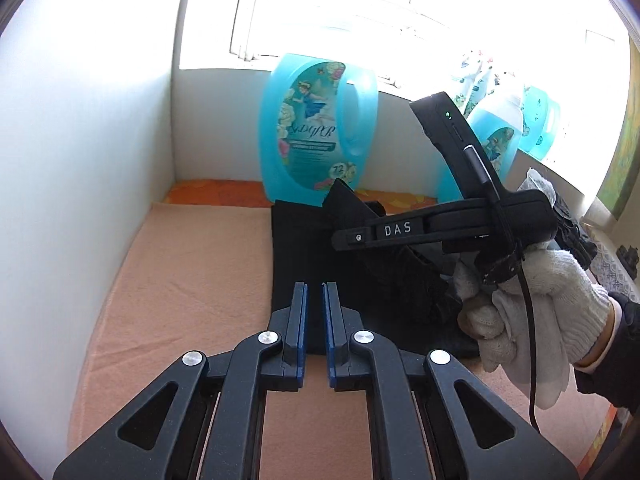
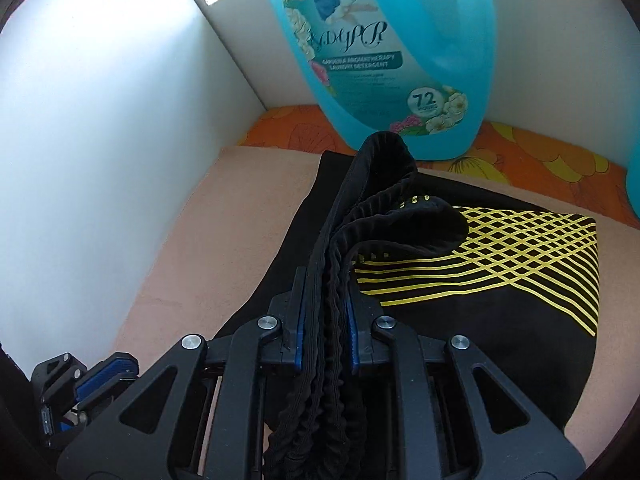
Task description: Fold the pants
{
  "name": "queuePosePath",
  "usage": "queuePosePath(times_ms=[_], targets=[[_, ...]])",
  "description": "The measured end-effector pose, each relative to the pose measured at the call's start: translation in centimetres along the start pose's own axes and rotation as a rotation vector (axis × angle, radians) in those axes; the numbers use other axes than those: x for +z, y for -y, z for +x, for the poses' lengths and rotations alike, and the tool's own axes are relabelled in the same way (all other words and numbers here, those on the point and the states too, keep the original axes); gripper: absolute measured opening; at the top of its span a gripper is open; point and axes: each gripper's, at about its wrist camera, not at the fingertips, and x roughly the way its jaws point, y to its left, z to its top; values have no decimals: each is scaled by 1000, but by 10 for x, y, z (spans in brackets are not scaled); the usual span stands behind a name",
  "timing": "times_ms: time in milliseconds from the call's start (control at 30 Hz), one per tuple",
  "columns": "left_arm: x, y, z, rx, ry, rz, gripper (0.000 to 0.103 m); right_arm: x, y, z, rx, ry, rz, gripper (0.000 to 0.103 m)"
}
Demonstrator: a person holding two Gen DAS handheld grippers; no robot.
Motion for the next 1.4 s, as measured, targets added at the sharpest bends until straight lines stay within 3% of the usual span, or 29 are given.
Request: queuePosePath(times_ms=[100, 167, 233, 333, 467, 500, 567, 633, 833, 1000, 1033, 1067, 1133, 1200, 1233, 1300, 1367, 1400], targets=[[2, -6, -3, 19, -4, -2, 6, 0, -13, 12, 41, -14, -30, 29], [4, -7, -4, 17, -1, -8, 6, -2, -16, 4, 117, -2, -52, 52], [5, -8, -8, 12, 0, -11, 6, -3, -16, -13, 192, 26, -66, 59], [6, -11, -8, -13, -5, -35, 6, -6, -9, -47, 280, 63, -59, 59], [8, -10, 1, -71, -37, -70, 7, -18, 18, -94, 275, 120, -56, 59], [9, -8, 5, -85, -50, -75, 10, -23, 26, -102, 264, 124, -47, 59], [11, -4, 14, -117, -89, -86, 37, -27, 44, -111, 231, 123, -41, 59], [9, 1, 21, -135, -121, -97, 43, -41, 65, -120, 176, 118, -50, 59], [-1, 10, 47, -151, -234, -129, 43, -89, 105, -130, 40, 68, -91, 59], [-8, 16, 56, -101, -264, -125, 43, -111, 103, -117, 5, 27, -149, 59], [-9, 17, 57, -88, -265, -121, 41, -114, 101, -114, -6, 22, -160, 59], [-9, 18, 57, -78, -261, -117, 29, -116, 99, -110, -16, 19, -172, 59], [-10, 19, 56, -61, -250, -98, 18, -121, 94, -106, -47, 25, -198, 59], [-9, 18, 52, -52, -234, -98, 13, -126, 89, -104, -66, 31, -220, 59], [-7, 18, 50, -53, -228, -94, 13, -128, 87, -104, -82, 37, -235, 59], [-5, 17, 46, -41, -215, -87, 12, -131, 83, -106, -128, 54, -270, 47], [-2, 16, 43, -34, -203, -78, 11, -134, 81, -107, -152, 53, -285, 21], [-1, 16, 42, -27, -201, -68, 11, -135, 81, -108, -144, 50, -280, 15]])
